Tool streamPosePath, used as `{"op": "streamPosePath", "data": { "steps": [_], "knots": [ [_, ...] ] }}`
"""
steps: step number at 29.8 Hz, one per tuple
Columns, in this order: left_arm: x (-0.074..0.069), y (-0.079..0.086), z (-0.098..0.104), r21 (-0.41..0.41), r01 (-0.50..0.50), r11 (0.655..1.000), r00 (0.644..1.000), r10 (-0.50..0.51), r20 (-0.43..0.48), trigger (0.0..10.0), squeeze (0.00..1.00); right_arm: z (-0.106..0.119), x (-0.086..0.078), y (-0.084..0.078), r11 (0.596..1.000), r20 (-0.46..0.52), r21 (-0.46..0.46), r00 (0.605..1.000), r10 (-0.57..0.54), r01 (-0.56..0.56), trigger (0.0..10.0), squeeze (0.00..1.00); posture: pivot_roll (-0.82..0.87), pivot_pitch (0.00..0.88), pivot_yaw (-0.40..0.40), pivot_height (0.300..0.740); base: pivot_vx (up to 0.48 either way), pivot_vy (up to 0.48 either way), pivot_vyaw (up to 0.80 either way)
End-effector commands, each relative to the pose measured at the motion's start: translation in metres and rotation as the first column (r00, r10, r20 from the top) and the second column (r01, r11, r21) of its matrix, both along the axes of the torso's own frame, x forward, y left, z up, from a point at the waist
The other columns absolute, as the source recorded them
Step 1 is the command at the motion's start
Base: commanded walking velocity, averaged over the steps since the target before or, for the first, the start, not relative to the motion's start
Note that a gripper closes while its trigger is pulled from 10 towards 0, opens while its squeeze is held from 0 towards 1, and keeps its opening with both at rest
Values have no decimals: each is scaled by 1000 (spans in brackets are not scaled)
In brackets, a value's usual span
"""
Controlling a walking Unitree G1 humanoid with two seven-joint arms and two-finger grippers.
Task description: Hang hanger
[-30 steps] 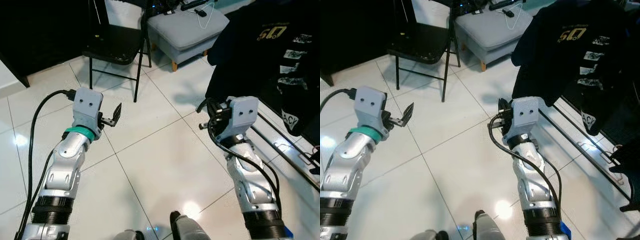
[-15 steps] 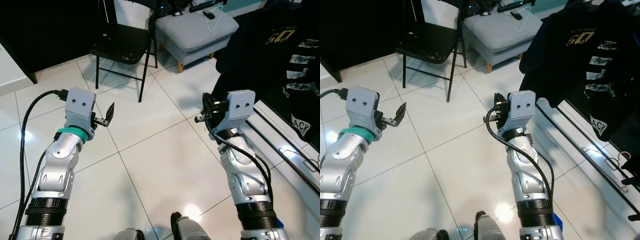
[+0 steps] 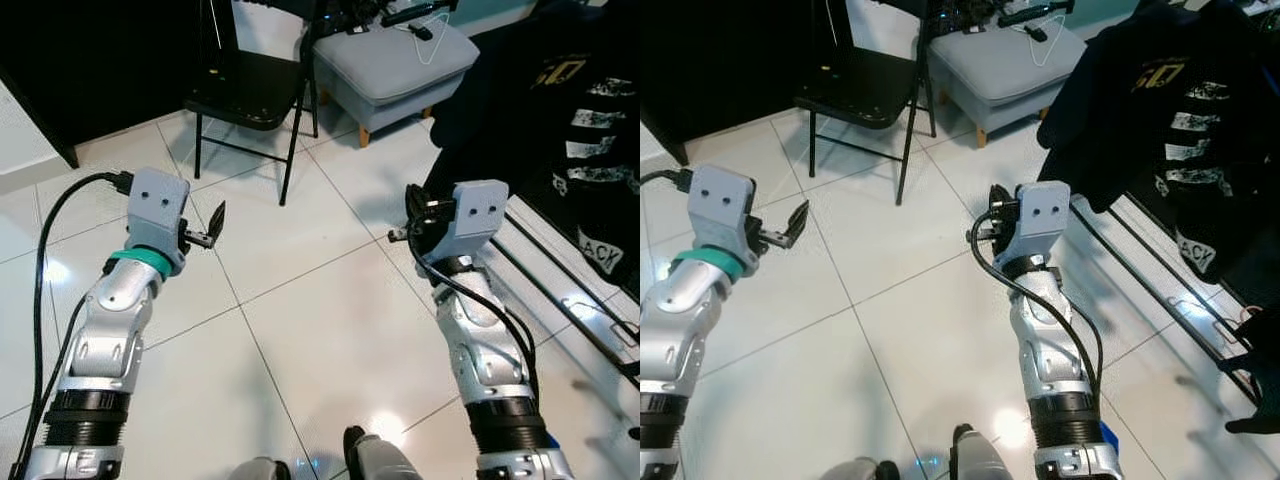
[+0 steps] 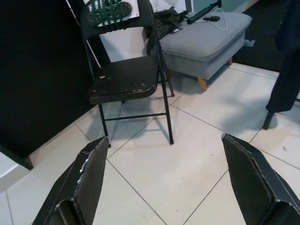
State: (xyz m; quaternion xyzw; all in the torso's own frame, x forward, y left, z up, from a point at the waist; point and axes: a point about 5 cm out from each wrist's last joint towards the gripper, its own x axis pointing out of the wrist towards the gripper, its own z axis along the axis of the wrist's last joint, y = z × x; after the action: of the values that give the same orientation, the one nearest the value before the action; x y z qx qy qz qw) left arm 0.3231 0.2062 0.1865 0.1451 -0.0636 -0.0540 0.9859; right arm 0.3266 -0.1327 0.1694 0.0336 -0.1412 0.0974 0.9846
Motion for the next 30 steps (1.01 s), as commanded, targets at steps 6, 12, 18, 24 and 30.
{"op": "streamPosePath", "data": {
  "steps": [6,12,18,24,30],
  "knots": [
    [-2,4,-1,21,-6,1000,1000,7,-17,10000,0,-4,1,5,1000,-8,8,1000,6,-6,10000,0,53,94,91,740,0,0,0],
    [-2,3,-3,19,0,1000,1000,1,-24,10000,0,-5,2,3,1000,-3,10,1000,2,-2,10000,0,47,89,97,740,0,0,0],
    [-3,3,-3,12,-9,1000,1000,9,-22,10000,0,-6,3,5,1000,-4,9,1000,11,-11,10000,0,55,85,76,740,0,0,0],
    [-4,5,-3,6,-21,1000,1000,22,-21,10000,0,-4,6,6,1000,4,8,1000,18,-18,10000,0,50,87,71,740,0,0,0],
    [-3,3,-4,3,-16,1000,1000,16,-22,10000,0,-3,5,7,1000,8,8,1000,20,-20,10000,0,48,88,70,740,0,0,0]
  ]
}}
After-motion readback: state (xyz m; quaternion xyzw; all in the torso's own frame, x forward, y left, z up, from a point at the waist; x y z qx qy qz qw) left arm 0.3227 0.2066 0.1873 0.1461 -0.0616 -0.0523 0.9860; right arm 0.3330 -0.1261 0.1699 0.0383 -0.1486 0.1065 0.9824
